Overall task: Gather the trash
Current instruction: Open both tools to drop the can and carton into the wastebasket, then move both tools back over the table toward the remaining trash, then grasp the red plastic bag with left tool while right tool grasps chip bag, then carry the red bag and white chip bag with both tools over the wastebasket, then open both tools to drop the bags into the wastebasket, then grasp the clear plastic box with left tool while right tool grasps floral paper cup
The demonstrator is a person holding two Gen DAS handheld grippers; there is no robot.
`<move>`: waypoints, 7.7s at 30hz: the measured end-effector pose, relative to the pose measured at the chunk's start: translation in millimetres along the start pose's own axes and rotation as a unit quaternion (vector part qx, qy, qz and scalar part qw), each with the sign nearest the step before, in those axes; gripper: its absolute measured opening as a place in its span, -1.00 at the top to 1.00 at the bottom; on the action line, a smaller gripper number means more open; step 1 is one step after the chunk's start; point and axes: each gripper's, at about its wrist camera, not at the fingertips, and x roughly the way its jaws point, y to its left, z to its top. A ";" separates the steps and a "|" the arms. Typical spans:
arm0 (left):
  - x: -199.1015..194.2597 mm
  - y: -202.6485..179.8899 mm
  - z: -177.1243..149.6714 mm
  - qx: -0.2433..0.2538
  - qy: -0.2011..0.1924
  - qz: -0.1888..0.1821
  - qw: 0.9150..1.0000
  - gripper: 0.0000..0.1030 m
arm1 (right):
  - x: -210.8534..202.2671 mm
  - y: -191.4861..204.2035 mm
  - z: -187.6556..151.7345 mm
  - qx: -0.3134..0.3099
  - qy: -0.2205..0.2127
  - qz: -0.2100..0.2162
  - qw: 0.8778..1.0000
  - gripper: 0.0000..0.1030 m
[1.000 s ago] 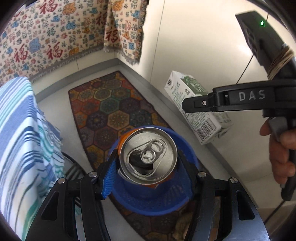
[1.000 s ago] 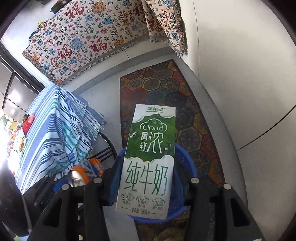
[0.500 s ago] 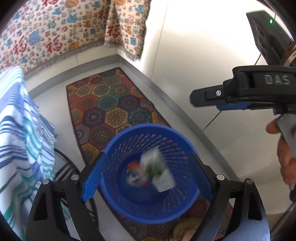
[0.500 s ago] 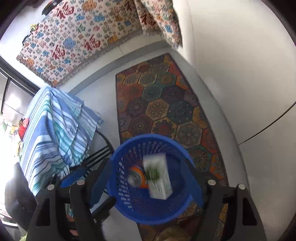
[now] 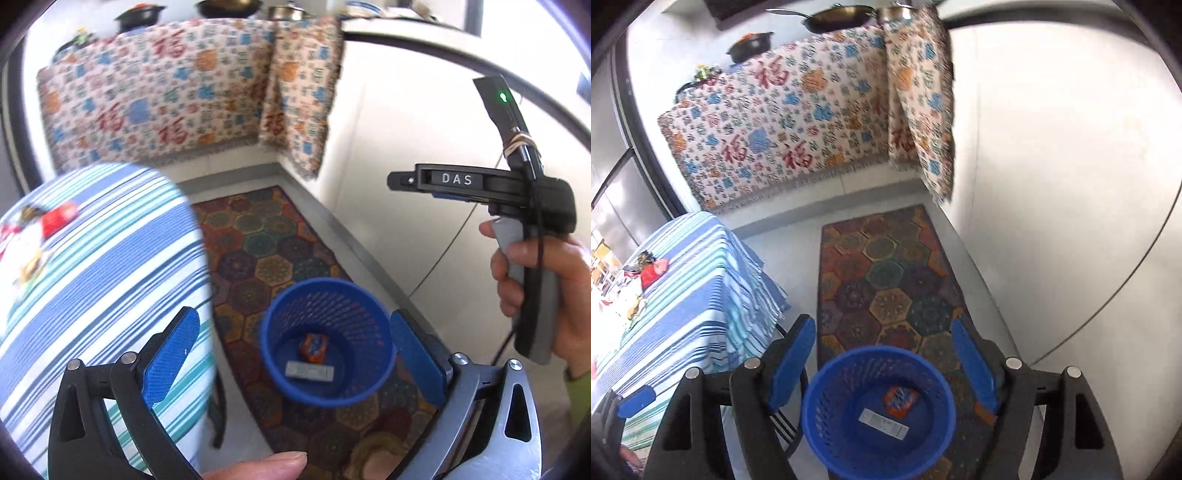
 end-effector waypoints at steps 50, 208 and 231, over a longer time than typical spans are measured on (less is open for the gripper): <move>-159.4 302.6 -126.1 -0.165 0.032 0.221 0.961 -0.99 | 30.9 330.7 -92.5 -0.278 0.064 0.167 0.944 -0.54; 99.1 -16.3 26.3 -0.040 0.072 -0.091 0.992 -0.75 | -2.7 -12.1 -7.5 0.008 0.001 -0.020 1.000 -0.29; -93.5 263.8 -100.1 -0.201 0.042 0.232 0.951 -0.87 | -7.4 290.1 -86.2 -0.283 0.017 0.194 0.939 -0.40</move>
